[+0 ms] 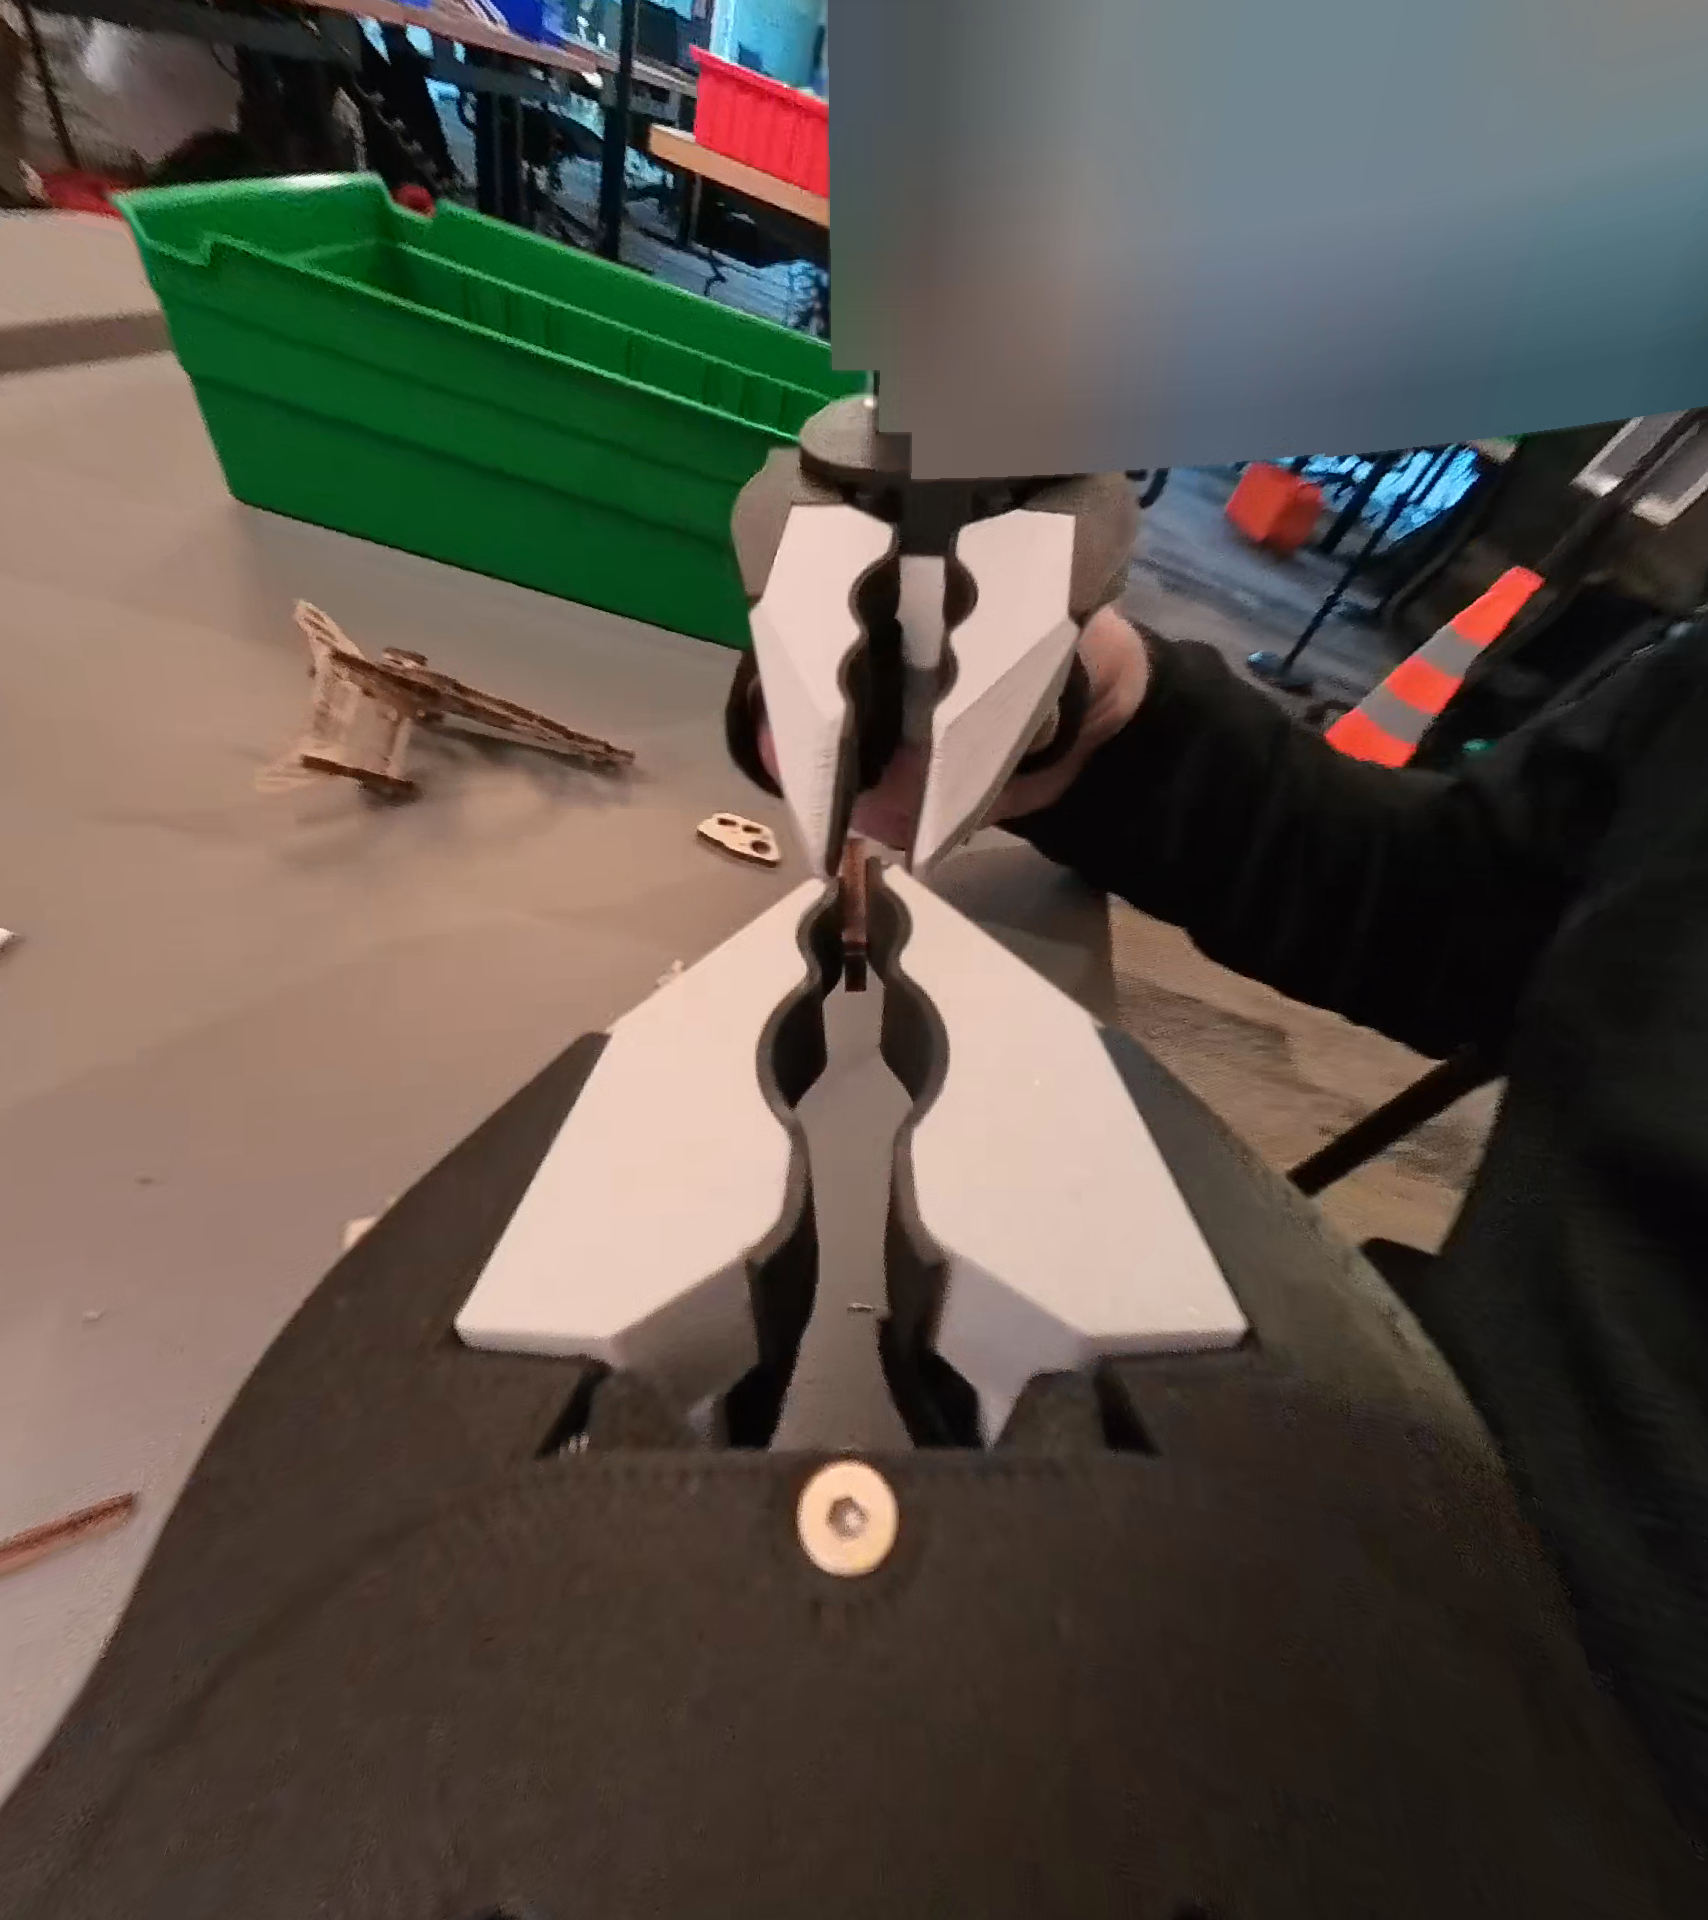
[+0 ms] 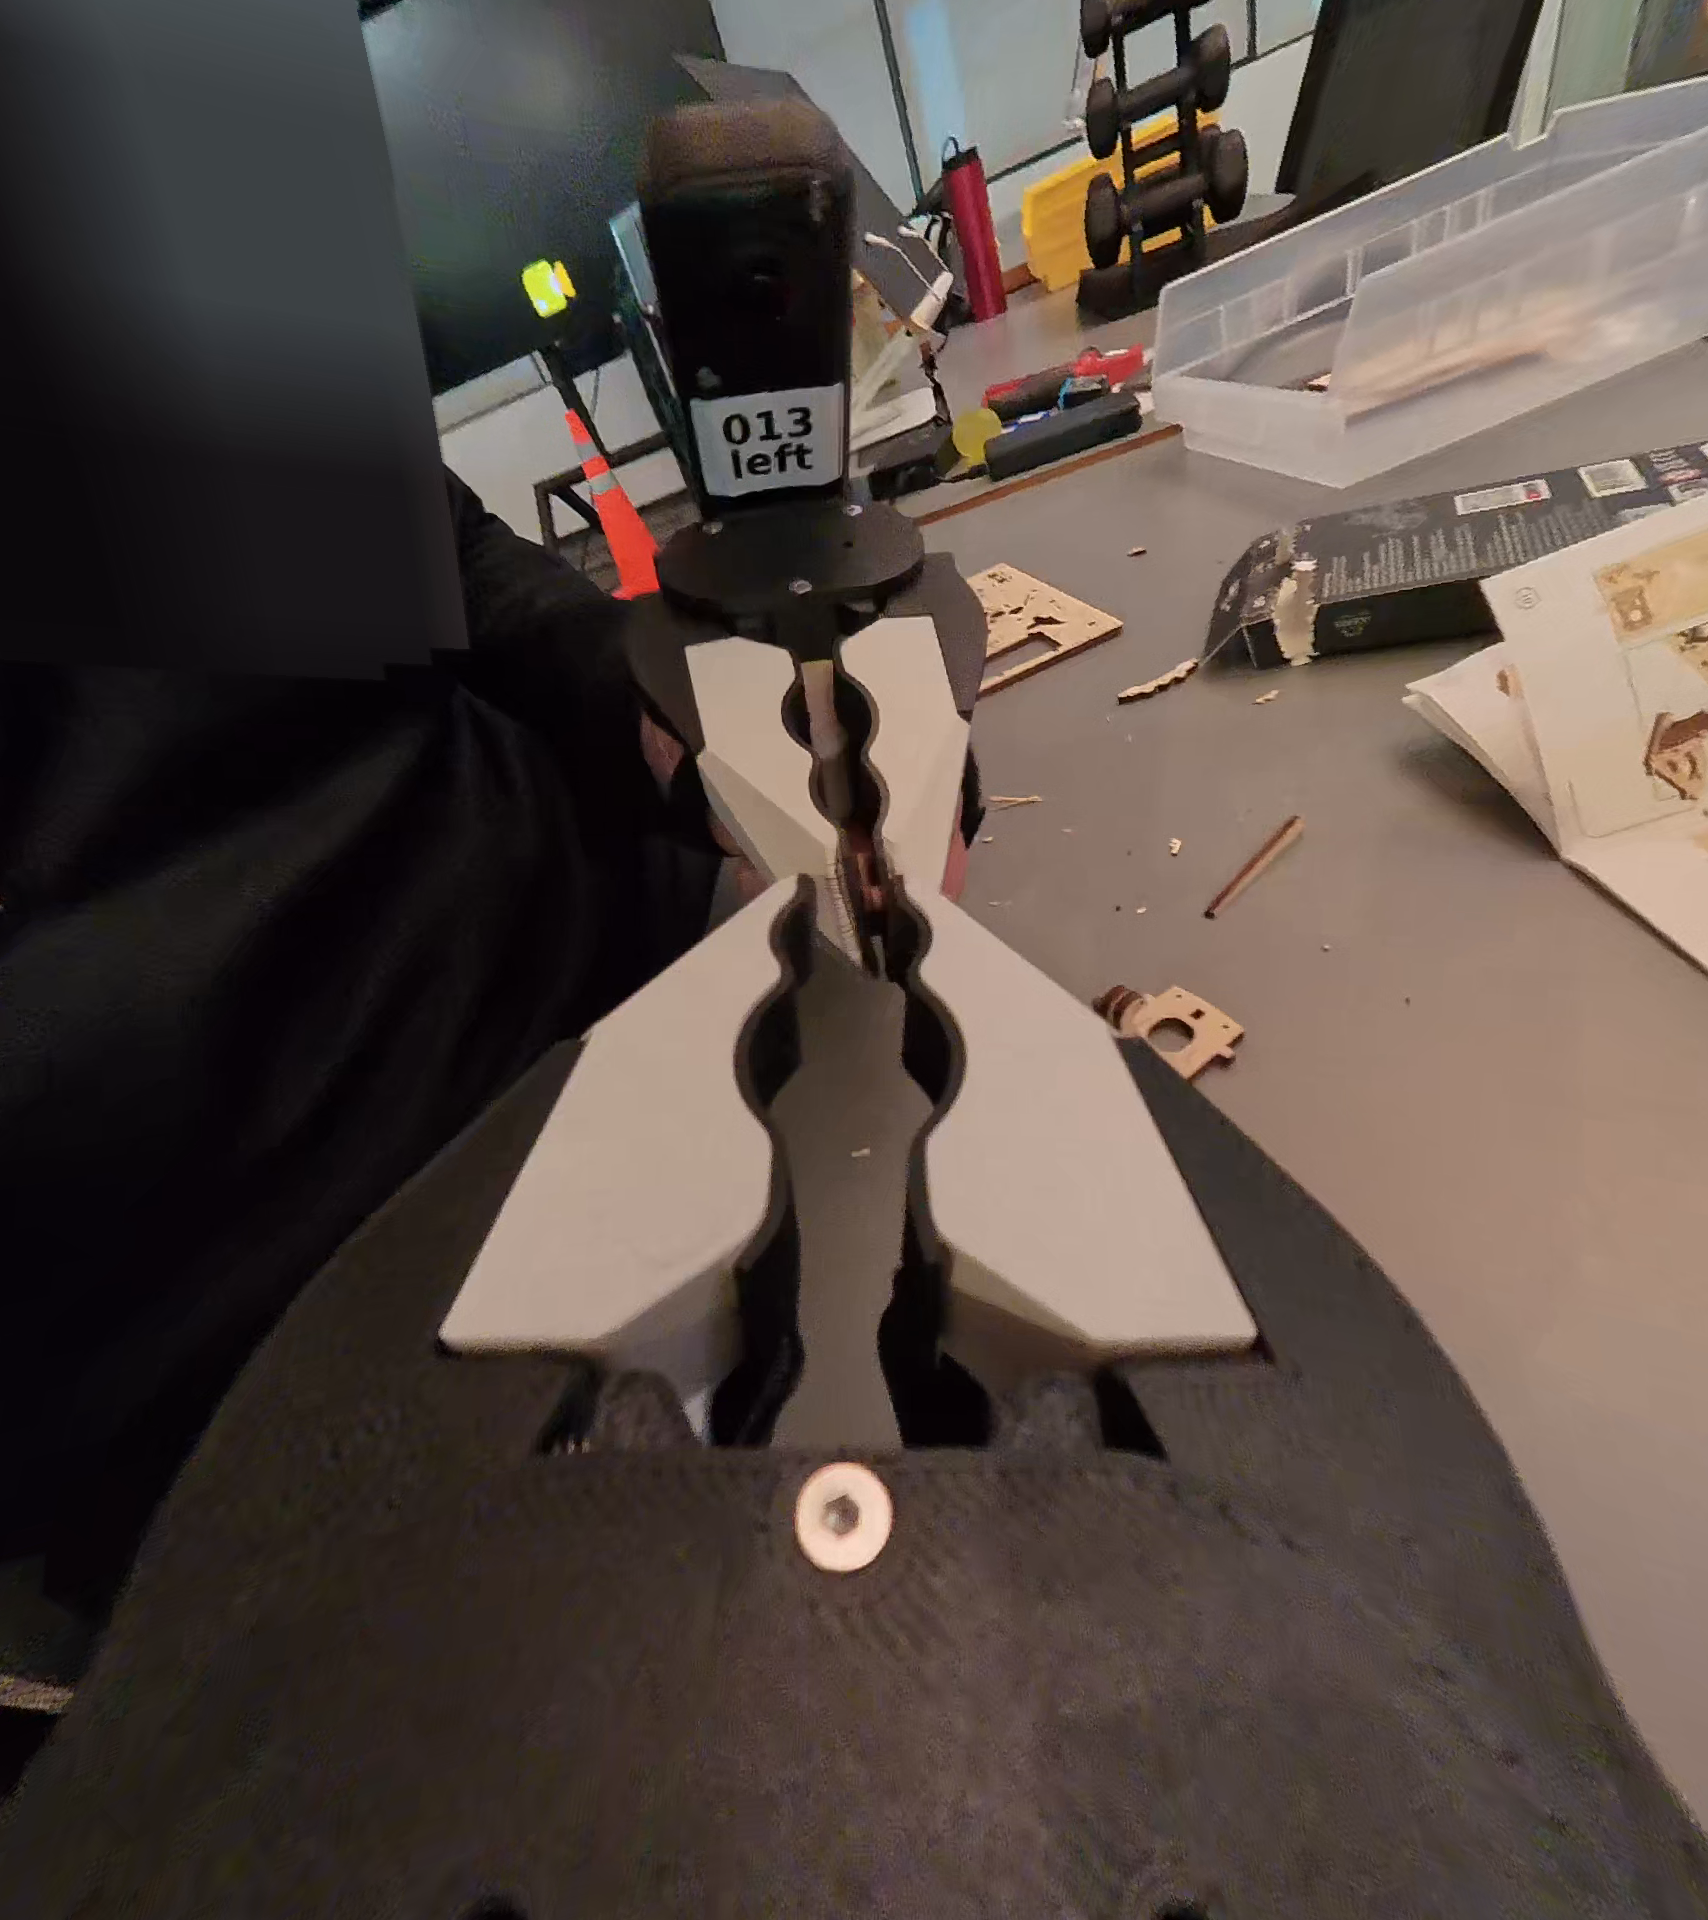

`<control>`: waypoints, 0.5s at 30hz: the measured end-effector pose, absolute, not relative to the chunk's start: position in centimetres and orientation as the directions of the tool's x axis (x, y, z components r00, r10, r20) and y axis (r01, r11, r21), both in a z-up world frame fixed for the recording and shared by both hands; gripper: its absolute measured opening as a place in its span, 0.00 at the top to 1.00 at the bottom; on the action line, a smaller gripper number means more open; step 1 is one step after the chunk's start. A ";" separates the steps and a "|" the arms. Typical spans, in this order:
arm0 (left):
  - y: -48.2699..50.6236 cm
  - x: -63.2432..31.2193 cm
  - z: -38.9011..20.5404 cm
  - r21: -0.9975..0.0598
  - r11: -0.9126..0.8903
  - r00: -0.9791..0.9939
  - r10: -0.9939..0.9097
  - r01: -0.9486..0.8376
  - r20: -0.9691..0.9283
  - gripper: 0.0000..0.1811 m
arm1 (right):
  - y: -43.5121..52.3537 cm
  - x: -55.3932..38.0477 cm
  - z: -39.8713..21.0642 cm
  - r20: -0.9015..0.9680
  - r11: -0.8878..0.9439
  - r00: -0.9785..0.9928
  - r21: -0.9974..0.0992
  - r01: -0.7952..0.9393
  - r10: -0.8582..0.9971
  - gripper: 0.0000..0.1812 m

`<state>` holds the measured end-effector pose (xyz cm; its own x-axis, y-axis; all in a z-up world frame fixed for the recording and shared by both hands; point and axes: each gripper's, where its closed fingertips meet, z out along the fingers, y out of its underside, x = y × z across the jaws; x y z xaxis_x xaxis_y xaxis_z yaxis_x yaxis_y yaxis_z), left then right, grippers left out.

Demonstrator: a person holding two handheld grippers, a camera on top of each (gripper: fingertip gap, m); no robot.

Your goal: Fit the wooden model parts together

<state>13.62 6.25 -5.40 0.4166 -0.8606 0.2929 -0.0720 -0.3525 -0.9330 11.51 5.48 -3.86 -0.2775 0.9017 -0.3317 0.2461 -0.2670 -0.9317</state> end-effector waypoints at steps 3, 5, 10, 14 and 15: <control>5.9 13.7 -5.4 -0.910 -0.414 0.367 -0.852 -0.035 0.374 0.99 | 5.5 11.4 -3.9 -0.316 -0.252 -0.282 -0.937 0.242 0.906 0.96; 5.6 13.9 -5.5 -0.880 -0.475 0.327 -0.835 -0.021 0.443 0.99 | 5.5 11.5 -4.0 -0.345 -0.278 -0.281 -0.927 0.251 0.896 0.99; 5.7 13.9 -6.3 -0.869 -0.494 0.359 -0.812 -0.004 0.460 0.98 | 5.6 11.7 -4.7 -0.397 -0.339 -0.239 -0.907 0.249 0.886 0.99; 6.8 11.5 -7.0 -0.916 -0.397 0.511 -0.802 -0.066 0.310 0.87 | 7.0 12.0 -5.7 -0.500 -0.460 -0.147 -0.856 0.236 0.854 1.00; 7.5 10.3 -7.6 -0.925 -0.363 0.576 -0.783 -0.114 0.236 0.86 | 7.6 12.1 -6.2 -0.525 -0.491 -0.111 -0.839 0.235 0.844 1.00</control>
